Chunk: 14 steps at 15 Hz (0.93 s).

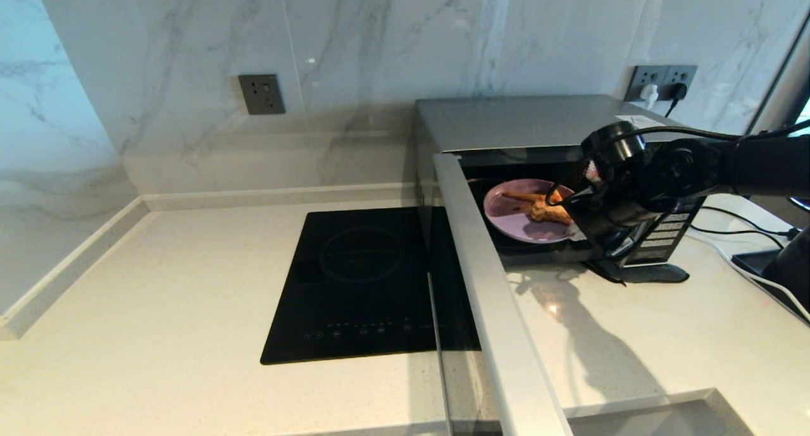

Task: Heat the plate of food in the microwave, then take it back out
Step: Put the plate in the microwave oven

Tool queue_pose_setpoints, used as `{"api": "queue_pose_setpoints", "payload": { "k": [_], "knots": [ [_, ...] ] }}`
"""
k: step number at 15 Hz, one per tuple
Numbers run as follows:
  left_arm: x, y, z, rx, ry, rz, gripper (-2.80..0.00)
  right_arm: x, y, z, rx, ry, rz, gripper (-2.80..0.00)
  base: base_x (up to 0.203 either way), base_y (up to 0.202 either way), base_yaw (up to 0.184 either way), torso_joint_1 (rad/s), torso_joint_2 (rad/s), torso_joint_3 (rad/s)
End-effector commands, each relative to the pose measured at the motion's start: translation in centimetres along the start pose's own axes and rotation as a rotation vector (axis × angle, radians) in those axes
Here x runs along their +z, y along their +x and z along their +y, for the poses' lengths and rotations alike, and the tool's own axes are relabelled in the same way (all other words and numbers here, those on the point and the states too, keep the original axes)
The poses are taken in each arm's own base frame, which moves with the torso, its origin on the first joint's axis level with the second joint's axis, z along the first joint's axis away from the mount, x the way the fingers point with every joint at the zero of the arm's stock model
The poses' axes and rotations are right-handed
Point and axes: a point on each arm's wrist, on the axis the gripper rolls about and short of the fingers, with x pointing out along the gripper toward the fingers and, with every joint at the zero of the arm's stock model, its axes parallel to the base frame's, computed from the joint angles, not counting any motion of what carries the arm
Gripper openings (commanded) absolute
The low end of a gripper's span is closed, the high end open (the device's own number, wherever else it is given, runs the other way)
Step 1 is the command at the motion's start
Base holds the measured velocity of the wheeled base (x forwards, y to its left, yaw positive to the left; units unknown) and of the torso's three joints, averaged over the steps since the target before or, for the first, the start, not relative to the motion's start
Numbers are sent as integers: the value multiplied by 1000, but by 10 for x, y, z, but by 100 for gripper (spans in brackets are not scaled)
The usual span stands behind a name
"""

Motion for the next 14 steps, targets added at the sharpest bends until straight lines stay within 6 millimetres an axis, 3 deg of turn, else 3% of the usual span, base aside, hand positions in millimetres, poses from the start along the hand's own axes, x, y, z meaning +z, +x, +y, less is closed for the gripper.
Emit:
{"api": "queue_pose_setpoints", "payload": {
  "k": [1, 9, 14],
  "knots": [
    [0, 0, 0, 1, -1, 1, -280, -5, 6, 1, 2, -1, 33, -280, 0, 0, 0, 0, 0, 0],
    [0, 0, 0, 1, -1, 1, -280, -12, 41, -7, -41, -2, 100, -280, 0, 0, 0, 0, 0, 0],
    [0, 0, 0, 1, -1, 1, -280, -8, 52, -6, -6, -16, 121, -280, 0, 0, 0, 0, 0, 0]
  ]
}}
